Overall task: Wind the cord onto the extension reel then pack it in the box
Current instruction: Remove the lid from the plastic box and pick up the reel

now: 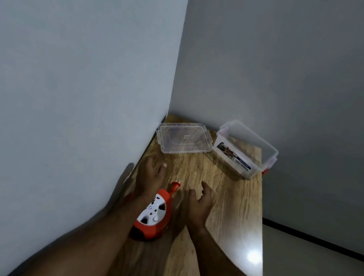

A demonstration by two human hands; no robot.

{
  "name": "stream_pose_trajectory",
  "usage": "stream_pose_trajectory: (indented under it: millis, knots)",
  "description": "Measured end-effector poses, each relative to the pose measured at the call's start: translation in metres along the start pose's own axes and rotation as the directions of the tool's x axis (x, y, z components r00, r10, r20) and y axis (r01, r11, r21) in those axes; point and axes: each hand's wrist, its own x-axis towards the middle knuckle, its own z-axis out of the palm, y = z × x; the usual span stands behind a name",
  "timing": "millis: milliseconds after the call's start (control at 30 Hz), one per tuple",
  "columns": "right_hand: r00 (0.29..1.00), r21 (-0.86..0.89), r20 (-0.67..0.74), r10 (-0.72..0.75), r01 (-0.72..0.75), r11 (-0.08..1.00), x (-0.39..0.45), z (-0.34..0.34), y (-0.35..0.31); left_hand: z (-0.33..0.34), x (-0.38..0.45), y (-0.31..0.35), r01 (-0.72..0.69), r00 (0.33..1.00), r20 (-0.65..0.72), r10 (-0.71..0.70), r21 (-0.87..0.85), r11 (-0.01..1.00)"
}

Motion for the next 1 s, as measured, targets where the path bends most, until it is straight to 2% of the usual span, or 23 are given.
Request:
stream_pose_trajectory:
  millis: [233,467,700,833,1000]
  knots:
    - [0.989,0.035,-0.148,-0.019,0.024,0.999,0.067,-0.049,-0.02,0.07,0.03,0.059,-0.165,0.981,0.088,0.172,-0.078,0.983]
    - [0.957,0.017,-0.281,-0.073,0.081,0.997,0.138,-0.091,-0.022,0.137,0.056,0.1,-0.161,0.97,0.156,0.186,-0.158,0.974]
    - [0.93,-0.006,-0.368,-0.017,0.016,1.0,0.202,-0.108,-0.004,0.188,0.094,0.104,-0.154,0.969,0.181,0.171,-0.101,0.983]
    - [0.921,0.034,-0.387,0.036,-0.025,0.999,0.236,-0.107,0.012,0.217,0.13,0.1,-0.08,0.974,0.208,0.092,-0.066,0.995]
    - [0.917,0.139,-0.389,0.082,-0.03,0.99,0.263,-0.097,0.031,0.245,0.167,0.097,0.111,0.96,0.27,-0.078,-0.109,0.988]
